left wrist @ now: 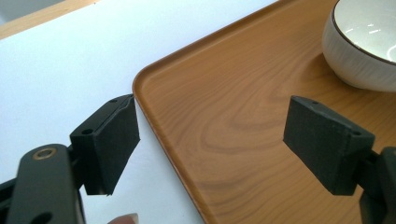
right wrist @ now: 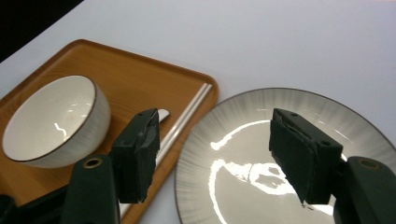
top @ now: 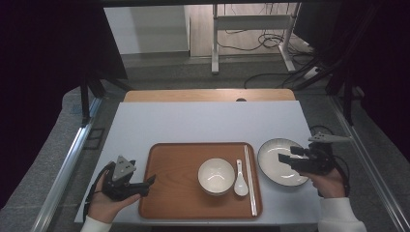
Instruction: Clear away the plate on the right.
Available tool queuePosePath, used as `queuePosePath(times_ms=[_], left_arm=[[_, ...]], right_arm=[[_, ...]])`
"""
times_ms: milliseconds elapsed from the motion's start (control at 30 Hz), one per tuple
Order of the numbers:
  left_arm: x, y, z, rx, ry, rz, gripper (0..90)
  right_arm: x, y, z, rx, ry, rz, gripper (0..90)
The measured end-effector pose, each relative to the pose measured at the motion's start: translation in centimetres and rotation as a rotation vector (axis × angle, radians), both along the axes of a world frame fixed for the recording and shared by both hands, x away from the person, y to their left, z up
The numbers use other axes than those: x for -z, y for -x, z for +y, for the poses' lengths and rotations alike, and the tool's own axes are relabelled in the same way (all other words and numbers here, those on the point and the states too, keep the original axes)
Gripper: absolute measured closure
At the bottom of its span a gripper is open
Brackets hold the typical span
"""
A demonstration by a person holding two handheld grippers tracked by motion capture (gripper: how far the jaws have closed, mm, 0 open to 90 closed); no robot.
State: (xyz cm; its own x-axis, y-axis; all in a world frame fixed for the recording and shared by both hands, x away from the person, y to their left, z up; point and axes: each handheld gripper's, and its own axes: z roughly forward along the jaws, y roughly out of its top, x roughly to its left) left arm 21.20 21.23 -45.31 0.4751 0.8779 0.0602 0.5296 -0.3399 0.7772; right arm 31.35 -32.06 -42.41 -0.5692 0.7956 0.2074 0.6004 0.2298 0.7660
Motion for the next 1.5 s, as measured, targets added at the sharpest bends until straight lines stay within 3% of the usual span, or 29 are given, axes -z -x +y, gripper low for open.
queuePosePath(times_ms=[333, 600, 967, 1067, 1500], left_arm=[[-0.1, 0.1, -0.1, 0.008, 0.004, -0.003, 17.8], [0.0, 0.0, -0.3, 0.011, -0.004, 0.004, 17.7], [0.2, 0.1, -0.2, 0.011, -0.006, 0.008, 17.8], [0.3, 0.0, -0.3, 0.011, -0.009, 0.012, 17.8], [0.4, 0.0, -0.4, 0.014, -0.011, 0.017, 17.8]], right_arm=[[0.3, -0.4, -2.6, 0.102, 0.029, 0.029, 34.0], [1.9, -1.3, -5.2, 0.178, 0.046, 0.083, 33.9], [3.8, -2.2, -6.8, 0.212, 0.056, 0.145, 35.0], [4.7, -2.7, -7.4, 0.223, 0.058, 0.18, 37.1], [6.6, -3.6, -8.5, 0.238, 0.039, 0.249, 46.2]])
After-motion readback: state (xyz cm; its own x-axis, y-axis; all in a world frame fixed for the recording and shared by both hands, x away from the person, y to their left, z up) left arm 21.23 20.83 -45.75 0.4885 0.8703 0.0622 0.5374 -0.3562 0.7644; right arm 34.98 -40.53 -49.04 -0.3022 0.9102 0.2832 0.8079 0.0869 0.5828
